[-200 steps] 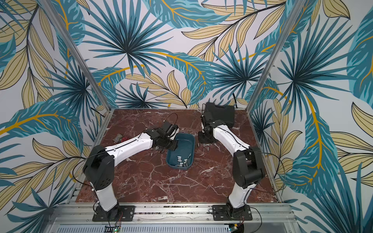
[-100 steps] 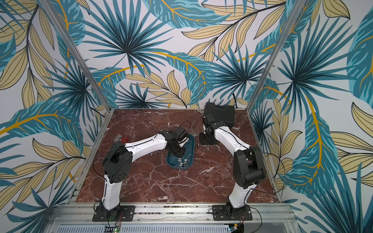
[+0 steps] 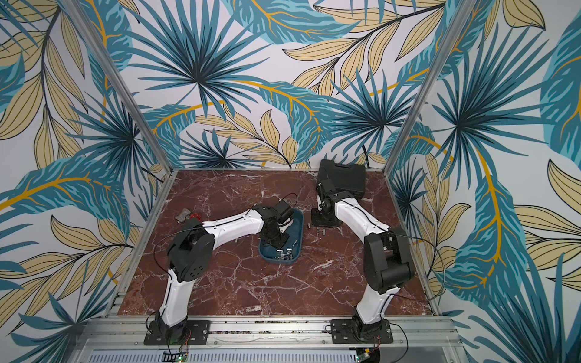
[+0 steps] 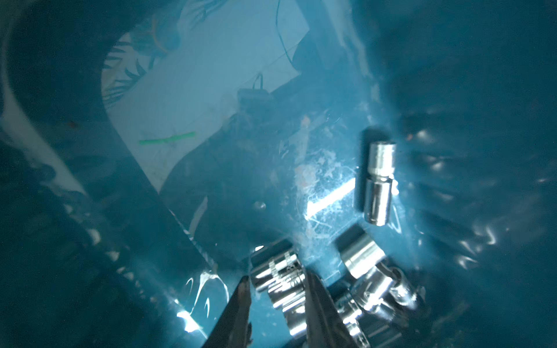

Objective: Take out the socket from the storage box
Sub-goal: Pick up the socket head from the storage box.

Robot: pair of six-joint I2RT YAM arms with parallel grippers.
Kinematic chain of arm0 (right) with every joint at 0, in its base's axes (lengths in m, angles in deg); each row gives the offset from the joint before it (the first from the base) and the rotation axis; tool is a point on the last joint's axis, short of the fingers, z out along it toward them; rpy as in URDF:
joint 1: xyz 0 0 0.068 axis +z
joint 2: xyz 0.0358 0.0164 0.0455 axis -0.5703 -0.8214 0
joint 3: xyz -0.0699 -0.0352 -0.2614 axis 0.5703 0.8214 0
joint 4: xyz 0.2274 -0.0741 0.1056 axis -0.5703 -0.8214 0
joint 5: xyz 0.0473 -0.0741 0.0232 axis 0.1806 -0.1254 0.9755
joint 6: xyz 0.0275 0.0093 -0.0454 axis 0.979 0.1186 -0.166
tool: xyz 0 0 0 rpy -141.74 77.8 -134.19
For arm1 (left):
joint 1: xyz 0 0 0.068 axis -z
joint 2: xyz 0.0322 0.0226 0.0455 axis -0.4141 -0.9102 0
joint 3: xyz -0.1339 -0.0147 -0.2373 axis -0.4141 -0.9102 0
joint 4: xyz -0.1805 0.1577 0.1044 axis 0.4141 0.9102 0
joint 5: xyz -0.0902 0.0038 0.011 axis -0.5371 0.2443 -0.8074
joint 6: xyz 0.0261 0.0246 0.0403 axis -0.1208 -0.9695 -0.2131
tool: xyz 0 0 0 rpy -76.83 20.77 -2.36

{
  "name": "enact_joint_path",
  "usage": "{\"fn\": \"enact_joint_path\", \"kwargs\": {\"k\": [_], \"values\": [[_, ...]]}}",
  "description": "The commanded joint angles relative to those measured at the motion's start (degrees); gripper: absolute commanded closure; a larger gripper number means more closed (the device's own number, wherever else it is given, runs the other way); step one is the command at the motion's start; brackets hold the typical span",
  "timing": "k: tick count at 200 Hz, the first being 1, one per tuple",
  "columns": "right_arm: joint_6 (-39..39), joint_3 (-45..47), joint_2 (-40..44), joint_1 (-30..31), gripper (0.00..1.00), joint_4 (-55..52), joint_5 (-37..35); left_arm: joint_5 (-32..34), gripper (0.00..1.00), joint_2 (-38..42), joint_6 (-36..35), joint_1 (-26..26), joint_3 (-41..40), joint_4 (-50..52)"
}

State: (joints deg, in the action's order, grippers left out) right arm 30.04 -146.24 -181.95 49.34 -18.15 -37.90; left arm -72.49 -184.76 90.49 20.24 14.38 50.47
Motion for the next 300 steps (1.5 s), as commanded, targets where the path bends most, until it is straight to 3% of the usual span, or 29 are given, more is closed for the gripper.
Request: {"fn": "enact_joint_path", "kwargs": {"k": [1, 62, 143, 224, 300], "values": [[0.75, 1.42, 1.67, -0.26, 0.66, 0.4, 0.66, 0.66, 0.67, -1.62, 0.29, 0.2, 2.12, 0.66], [0.69, 2.34, 1.46, -0.51, 0.66, 0.89, 0.88, 1.54, 0.69, -3.42, 0.85, 0.2, 2.89, 0.18], [0.68, 2.49, 1.67, -1.03, 0.66, 1.12, 0.95, 2.68, 0.89, -3.07, 1.27, 0.12, 4.84, -0.24], [0.72, 2.58, 1.64, -1.21, 0.66, 1.15, 1.32, 3.92, 0.9, 2.34, 1.38, -1.0, 4.84, -0.71], [0.59, 2.93, 1.37, -1.3, 0.66, 1.52, 1.59, 2.82, 0.9, 1.27, 1.64, -1.99, 4.43, -2.16]]}}
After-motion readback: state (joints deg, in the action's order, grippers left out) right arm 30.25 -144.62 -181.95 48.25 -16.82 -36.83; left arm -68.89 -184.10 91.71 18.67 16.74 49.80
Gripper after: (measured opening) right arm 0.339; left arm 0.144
